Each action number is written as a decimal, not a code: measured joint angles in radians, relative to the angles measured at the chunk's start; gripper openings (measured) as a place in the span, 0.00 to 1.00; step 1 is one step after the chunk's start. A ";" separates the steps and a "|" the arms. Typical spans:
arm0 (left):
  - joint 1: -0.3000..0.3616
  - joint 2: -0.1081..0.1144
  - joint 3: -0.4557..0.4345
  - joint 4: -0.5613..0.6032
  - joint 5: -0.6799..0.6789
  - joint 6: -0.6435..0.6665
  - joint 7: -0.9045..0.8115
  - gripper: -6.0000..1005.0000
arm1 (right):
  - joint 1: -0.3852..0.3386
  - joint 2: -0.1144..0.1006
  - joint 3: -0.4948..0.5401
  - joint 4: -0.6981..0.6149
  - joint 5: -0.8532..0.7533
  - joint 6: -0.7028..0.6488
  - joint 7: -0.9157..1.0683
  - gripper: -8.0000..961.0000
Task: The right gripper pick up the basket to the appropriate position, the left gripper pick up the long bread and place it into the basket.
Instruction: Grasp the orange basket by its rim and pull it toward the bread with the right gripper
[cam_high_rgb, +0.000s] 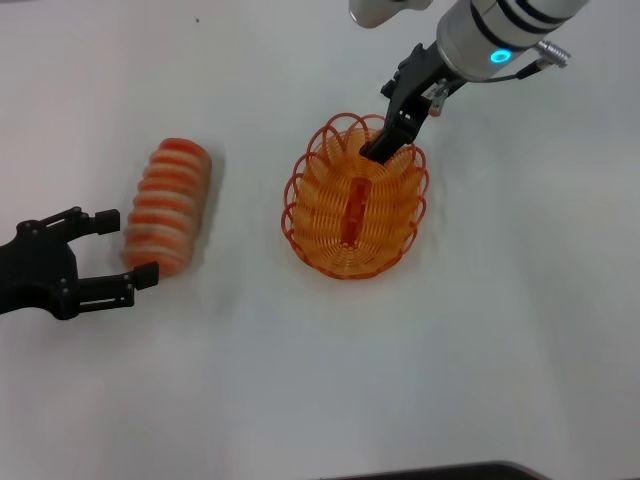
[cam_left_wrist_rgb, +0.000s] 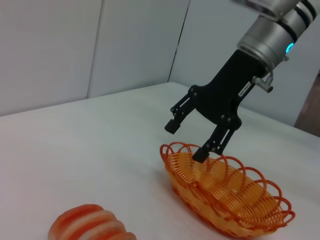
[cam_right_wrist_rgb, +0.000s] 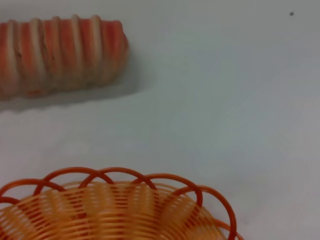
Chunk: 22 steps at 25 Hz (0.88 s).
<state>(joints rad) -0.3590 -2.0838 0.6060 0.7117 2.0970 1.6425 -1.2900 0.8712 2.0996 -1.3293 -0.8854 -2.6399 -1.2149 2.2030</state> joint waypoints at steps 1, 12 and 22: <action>0.000 0.000 0.000 0.000 0.000 0.000 0.000 0.92 | 0.000 0.000 -0.001 0.013 0.007 0.013 -0.001 0.95; 0.000 0.000 0.000 0.000 0.000 0.003 0.000 0.92 | -0.002 -0.001 -0.003 0.066 0.041 0.047 -0.008 0.94; 0.002 -0.001 0.000 0.003 0.001 0.005 0.000 0.92 | -0.003 -0.007 0.009 0.091 0.061 0.095 0.020 0.86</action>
<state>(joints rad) -0.3573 -2.0847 0.6059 0.7146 2.0982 1.6473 -1.2900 0.8685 2.0923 -1.3198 -0.7946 -2.5794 -1.1201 2.2230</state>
